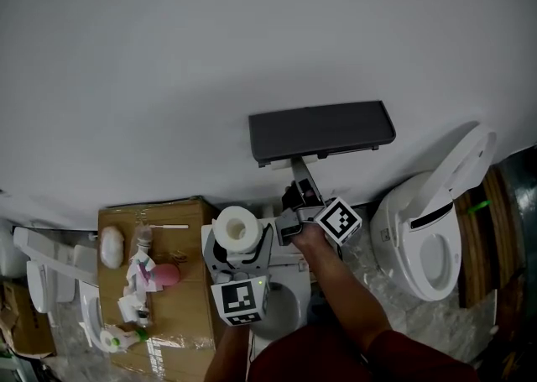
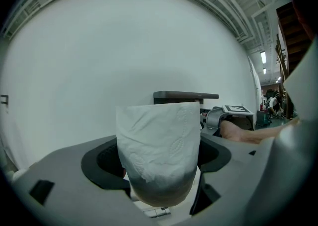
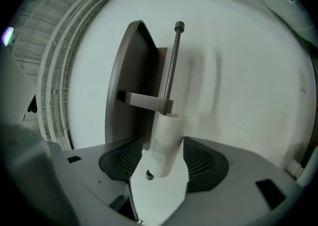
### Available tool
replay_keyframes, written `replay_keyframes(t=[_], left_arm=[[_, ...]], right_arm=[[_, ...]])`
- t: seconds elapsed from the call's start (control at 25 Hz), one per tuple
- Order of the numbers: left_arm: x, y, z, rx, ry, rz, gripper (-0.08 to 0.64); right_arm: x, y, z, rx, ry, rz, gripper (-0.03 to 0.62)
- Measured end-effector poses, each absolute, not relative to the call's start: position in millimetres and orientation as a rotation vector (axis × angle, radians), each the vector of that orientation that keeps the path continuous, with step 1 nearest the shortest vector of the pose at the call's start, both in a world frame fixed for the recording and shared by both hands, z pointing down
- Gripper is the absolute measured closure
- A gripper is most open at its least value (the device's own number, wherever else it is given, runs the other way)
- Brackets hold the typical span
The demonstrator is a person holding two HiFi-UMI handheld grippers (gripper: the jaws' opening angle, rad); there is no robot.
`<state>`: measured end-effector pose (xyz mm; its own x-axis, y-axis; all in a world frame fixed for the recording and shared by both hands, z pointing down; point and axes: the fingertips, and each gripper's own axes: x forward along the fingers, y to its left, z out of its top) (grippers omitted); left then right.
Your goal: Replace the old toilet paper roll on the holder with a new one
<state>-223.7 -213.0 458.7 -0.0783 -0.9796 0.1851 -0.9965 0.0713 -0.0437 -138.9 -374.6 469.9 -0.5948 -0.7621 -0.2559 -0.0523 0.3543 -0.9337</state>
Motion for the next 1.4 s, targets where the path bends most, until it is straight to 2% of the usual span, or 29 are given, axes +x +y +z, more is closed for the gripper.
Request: replay_keyframes(t=[0.2, 0.28, 0.48, 1.4], left_arm=[[-224.7, -216.8, 466.6, 2.034, -2.201, 0.249, 0.126], [-225.1, -217.2, 468.5, 2.026, -2.197, 0.252, 0.126], [-225.7, -217.3, 470.6, 2.024, -2.193, 0.25, 0.126], [-269.9, -194.5, 462.5, 1.921, -2.303, 0.208, 0.126]], right_arm=[[-142.9, -382.9, 479.2, -0.731, 1.894, -1.318, 0.345], [-143.0, -383.6, 478.6, -0.736, 1.891, -1.31, 0.369], [-145.8, -382.6, 474.7, -0.726, 1.919, -1.278, 0.38], [-192.7, -366.7, 474.0, -0.603, 1.855, -1.407, 0.392]])
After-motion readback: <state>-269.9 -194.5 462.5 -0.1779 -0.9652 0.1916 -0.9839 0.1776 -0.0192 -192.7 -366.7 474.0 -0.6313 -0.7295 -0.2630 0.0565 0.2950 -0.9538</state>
